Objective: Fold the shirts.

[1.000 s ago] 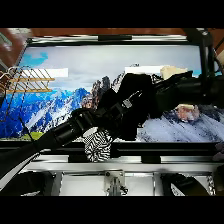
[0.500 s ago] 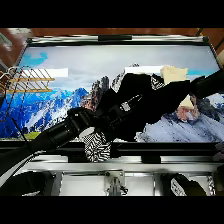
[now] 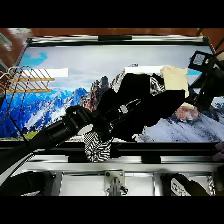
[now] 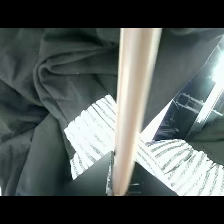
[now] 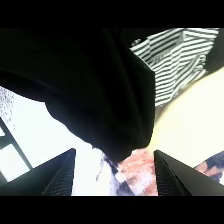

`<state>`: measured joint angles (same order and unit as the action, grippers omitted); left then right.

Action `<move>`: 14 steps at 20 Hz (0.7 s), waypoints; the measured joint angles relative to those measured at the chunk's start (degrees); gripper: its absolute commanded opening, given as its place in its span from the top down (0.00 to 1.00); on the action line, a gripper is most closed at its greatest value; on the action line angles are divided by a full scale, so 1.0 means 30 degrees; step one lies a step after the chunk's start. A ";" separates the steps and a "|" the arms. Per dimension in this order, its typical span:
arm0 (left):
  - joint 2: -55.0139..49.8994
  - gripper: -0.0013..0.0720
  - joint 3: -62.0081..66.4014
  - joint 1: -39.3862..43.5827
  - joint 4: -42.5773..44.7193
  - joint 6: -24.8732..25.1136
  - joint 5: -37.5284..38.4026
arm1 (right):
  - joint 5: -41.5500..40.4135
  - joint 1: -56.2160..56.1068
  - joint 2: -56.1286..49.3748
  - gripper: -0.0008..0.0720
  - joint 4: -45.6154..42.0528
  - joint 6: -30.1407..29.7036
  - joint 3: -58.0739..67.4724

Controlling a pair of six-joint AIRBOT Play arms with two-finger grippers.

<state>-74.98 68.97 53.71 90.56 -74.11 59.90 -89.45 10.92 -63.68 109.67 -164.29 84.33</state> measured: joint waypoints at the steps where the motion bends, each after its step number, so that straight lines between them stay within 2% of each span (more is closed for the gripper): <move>1: 0.0000 0.92 0.0000 -0.0022 0.0000 0.0197 0.0073 | 0.0007 -0.0175 -0.0299 0.18 -0.0160 -0.0146 0.0000; 13: 0.0743 0.92 0.0153 -0.0459 -0.0146 0.2018 0.0408 | -0.0474 -0.1304 -0.2863 0.19 -0.0423 -0.0466 0.0000; 14: 0.0758 0.92 0.0175 -0.0605 -0.0219 0.2164 0.0423 | -0.0525 -0.1574 -0.2973 0.36 -0.0393 -0.0474 0.0000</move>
<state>-72.71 69.49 51.90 89.91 -67.61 61.17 -91.02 6.20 -72.60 108.49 -165.71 84.33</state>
